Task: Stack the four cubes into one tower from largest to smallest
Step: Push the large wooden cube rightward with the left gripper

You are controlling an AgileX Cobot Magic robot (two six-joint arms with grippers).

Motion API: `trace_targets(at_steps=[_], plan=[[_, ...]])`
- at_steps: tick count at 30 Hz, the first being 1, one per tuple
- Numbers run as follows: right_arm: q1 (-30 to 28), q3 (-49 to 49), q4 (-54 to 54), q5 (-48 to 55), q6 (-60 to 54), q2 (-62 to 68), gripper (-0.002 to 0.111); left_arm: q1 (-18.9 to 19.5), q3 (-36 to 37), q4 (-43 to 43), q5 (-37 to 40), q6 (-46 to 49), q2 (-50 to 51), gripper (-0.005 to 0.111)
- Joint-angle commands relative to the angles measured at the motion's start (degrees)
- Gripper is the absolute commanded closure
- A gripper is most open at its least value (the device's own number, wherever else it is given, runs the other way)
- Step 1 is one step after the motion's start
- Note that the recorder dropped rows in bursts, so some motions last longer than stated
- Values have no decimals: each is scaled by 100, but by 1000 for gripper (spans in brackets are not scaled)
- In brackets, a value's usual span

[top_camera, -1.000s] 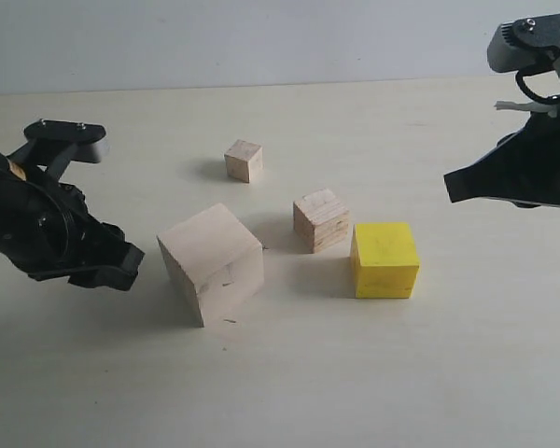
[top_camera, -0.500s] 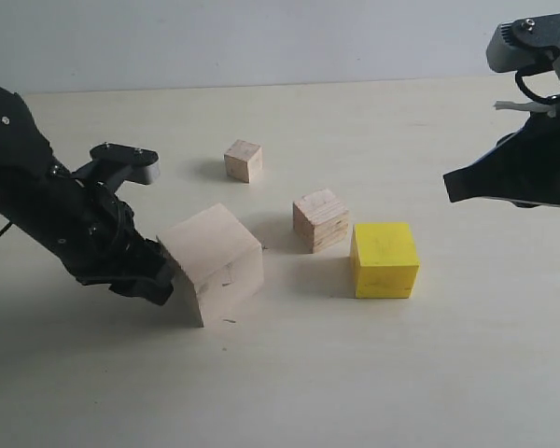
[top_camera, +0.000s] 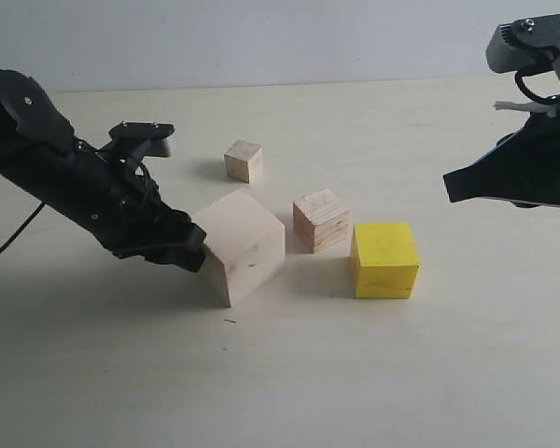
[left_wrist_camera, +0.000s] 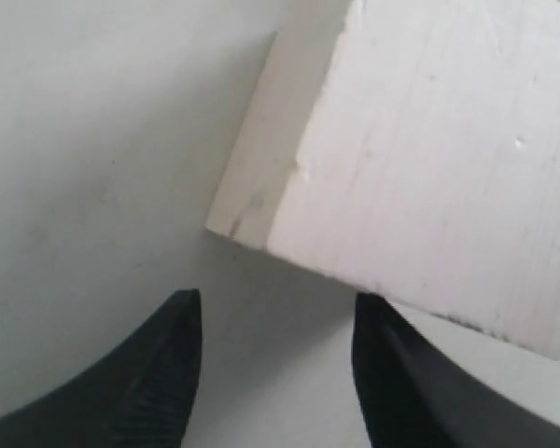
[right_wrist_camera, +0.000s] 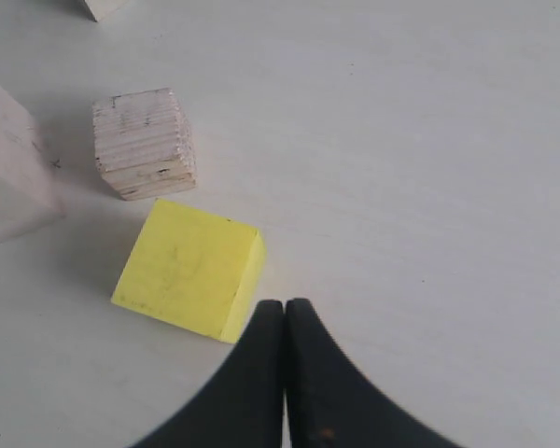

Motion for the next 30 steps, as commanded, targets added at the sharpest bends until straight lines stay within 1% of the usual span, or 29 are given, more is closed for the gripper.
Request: trace_targets(at_steps=[1,4,7,17,23,30], plan=[[16,-45,-25,-34,-40,10,108,-44,-61,-314,-453,159,195,57],[16,-45,5,-34,-40,10,108,-44,-103,-314,-644,159,308,57],[16,-45,5,-34,-40,10,108,-44,-211,-326,-673,152,387,57],[16,-45,16,-34,-40,10,108,-44,-213,-389,-1307,137,401,57],[16,-45,16,-34,-40,10,108,-44,-213,-389,-1433,137,401,57],[16,-45,16,-34,-40,10,108,-44,-385,-389,-1409,137,401,57]])
